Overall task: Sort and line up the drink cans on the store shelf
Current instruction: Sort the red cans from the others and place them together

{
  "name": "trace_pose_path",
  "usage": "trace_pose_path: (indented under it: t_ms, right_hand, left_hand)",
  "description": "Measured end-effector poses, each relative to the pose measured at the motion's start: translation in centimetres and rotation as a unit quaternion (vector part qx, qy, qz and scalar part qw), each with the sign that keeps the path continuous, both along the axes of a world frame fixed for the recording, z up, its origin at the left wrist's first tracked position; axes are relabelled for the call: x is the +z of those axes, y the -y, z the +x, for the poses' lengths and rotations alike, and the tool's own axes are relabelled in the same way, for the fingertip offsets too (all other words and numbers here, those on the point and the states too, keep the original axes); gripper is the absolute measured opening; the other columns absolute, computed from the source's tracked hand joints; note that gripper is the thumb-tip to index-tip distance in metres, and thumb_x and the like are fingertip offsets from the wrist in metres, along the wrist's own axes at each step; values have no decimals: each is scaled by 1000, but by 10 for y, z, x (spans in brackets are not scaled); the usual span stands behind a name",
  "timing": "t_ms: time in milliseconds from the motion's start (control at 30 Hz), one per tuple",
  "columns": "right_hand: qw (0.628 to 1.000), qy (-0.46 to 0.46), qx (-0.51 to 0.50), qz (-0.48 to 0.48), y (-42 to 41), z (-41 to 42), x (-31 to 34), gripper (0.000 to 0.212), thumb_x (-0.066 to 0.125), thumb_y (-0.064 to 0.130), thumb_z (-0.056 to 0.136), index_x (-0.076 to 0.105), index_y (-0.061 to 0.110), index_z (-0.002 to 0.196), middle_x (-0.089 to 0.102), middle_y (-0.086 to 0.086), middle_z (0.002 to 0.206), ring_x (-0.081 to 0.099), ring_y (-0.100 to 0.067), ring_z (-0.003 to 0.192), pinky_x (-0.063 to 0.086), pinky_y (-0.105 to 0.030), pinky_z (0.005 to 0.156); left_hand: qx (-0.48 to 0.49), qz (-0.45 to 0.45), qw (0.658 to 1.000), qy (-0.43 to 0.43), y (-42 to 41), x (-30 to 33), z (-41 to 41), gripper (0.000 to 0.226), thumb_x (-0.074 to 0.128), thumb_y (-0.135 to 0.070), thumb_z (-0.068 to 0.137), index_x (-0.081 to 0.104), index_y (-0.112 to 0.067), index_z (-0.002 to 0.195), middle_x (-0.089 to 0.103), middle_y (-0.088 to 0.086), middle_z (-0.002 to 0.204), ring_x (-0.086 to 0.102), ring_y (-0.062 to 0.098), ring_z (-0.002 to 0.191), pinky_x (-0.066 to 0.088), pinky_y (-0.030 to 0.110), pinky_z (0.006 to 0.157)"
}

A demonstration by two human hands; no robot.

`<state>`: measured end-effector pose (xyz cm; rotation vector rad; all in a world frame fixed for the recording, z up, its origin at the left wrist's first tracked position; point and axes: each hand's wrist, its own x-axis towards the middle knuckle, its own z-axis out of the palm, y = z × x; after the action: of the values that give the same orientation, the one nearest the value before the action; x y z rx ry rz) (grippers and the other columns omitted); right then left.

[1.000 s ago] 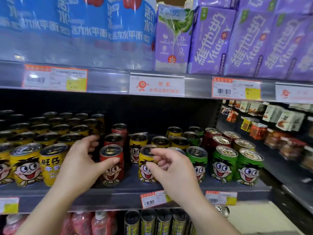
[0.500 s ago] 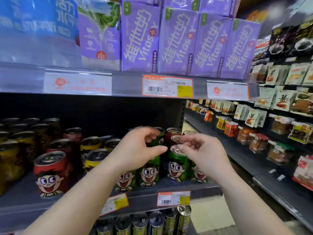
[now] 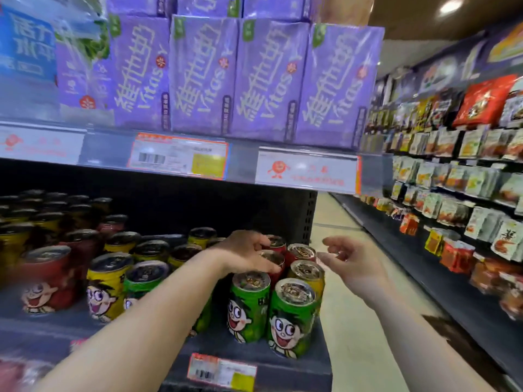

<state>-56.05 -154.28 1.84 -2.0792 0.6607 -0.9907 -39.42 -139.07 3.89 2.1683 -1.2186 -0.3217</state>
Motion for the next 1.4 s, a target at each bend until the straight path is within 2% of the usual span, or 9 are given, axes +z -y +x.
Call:
trace_pose_path:
  t_ms: [133, 267, 367, 467, 567, 833, 1100, 1267, 1400]
  right_hand:
    - [999, -36, 10, -18, 16, 13, -5, 39, 80, 30, 73, 69, 17, 108, 63, 8, 88, 54, -12, 70, 42, -24, 63]
    - [995, -91, 37, 14, 11, 31, 2, 65, 80, 38, 68, 58, 15, 125, 63, 2, 114, 61, -16, 98, 47, -28, 78]
    - [987, -137, 70, 40, 8, 43, 9, 51, 79, 38, 65, 66, 21, 111, 68, 4, 107, 63, -8, 89, 51, -24, 71]
    - [970, -232, 71, 16, 6, 55, 17, 46, 76, 39, 62, 69, 19, 103, 70, -2, 100, 65, -15, 89, 55, -31, 77]
    - [959, -281, 36, -23, 3, 62, 24, 39, 73, 35, 64, 70, 15, 98, 69, -4, 94, 64, -16, 83, 53, -25, 68]
    - [985, -152, -10, -75, 8, 52, 17, 34, 78, 34, 59, 70, 23, 91, 69, 3, 83, 63, -18, 80, 45, -25, 61]
    - [991, -4, -34, -131, -27, 43, 28, 56, 81, 27, 59, 63, 21, 112, 67, 5, 104, 61, -15, 98, 50, -29, 83]
    - [976, 21, -52, -209, -82, 26, 38, 55, 78, 31, 59, 63, 24, 112, 65, 3, 107, 57, -21, 105, 42, -24, 93]
    - [957, 38, -79, -278, -145, 16, 41, 59, 82, 22, 63, 62, 20, 118, 63, 8, 107, 51, -17, 105, 27, -6, 85]
  left_hand:
    - [27, 54, 998, 24, 5, 5, -5, 79, 81, -48, 65, 49, -25, 134, 49, -1, 136, 51, 15, 115, 38, 20, 82]
    - [47, 71, 996, 39, 8, 6, -9, 79, 81, -50, 62, 53, -25, 131, 50, -1, 137, 53, 16, 114, 40, 22, 78]
    - [56, 38, 997, 22, 4, 4, -8, 75, 82, -44, 64, 54, -23, 130, 53, -2, 132, 53, 13, 106, 40, 20, 76]
    - [57, -23, 998, 7, -2, 7, -5, 67, 83, -39, 63, 60, -20, 123, 60, -3, 125, 56, 10, 101, 43, 21, 79]
    - [73, -67, 995, 3, -9, 15, -4, 71, 83, -37, 64, 56, -20, 128, 60, -3, 124, 57, 13, 106, 41, 21, 85]
    - [81, -149, 985, -34, -13, 11, -9, 77, 85, -30, 63, 52, -22, 133, 58, -4, 130, 53, 6, 104, 38, 18, 88]
    - [74, -273, 956, -71, -29, 0, -21, 86, 88, -22, 59, 48, -24, 135, 61, -8, 122, 57, 6, 108, 43, 19, 94]
    - [38, -390, 917, -79, -65, 5, -26, 82, 87, -9, 59, 48, -26, 129, 62, -14, 108, 60, -13, 89, 44, 2, 73]
    - [21, -442, 895, -49, -113, 2, -23, 80, 88, -19, 59, 44, -39, 121, 57, -22, 114, 58, -9, 102, 44, 5, 80]
